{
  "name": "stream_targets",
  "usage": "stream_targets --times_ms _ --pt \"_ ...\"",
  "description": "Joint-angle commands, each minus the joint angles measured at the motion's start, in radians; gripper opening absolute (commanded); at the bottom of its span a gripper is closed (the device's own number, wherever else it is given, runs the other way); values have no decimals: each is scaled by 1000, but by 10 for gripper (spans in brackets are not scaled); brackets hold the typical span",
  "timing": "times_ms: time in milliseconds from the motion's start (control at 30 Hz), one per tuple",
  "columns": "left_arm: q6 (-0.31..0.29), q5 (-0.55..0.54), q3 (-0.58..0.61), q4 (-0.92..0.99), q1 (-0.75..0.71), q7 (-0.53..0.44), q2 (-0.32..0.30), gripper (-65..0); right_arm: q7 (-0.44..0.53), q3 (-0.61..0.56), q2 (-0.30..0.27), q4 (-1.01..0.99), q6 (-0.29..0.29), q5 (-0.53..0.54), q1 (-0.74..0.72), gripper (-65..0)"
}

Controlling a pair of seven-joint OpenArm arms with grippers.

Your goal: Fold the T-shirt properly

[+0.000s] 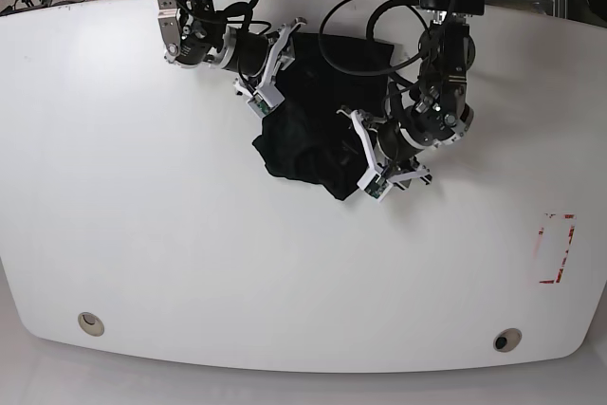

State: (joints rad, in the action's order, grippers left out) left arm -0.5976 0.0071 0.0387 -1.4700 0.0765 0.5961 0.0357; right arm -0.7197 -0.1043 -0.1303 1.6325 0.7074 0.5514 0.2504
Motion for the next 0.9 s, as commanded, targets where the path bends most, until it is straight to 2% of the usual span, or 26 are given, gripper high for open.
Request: stream_targets --times_ms 0,167,333,467,667,867 --pt "32 -15 -30 56 49 -95 0 -343 -36 2 -9 16 -9 -35 2 -461" --pt "107 -14 -119 165 87 -213 0 -339 -36 2 -9 19 -9 -35 8 -461" --pt "196 -15 -181 197 108 -273 3 -338 -36 2 -10 21 -9 -35 8 -461" --pt "207 -17 -182 139 95 -273 3 -338 -36 2 -10 22 -9 -34 10 -461" --pt "207 -17 -179 -65 -2 -268 2 -338 -39 4 -12 124 -9 -34 28 -458" --pt "206 -17 -179 -258 -73 -167 0 -338 -96 12 -13 279 -9 -29 40 -458"
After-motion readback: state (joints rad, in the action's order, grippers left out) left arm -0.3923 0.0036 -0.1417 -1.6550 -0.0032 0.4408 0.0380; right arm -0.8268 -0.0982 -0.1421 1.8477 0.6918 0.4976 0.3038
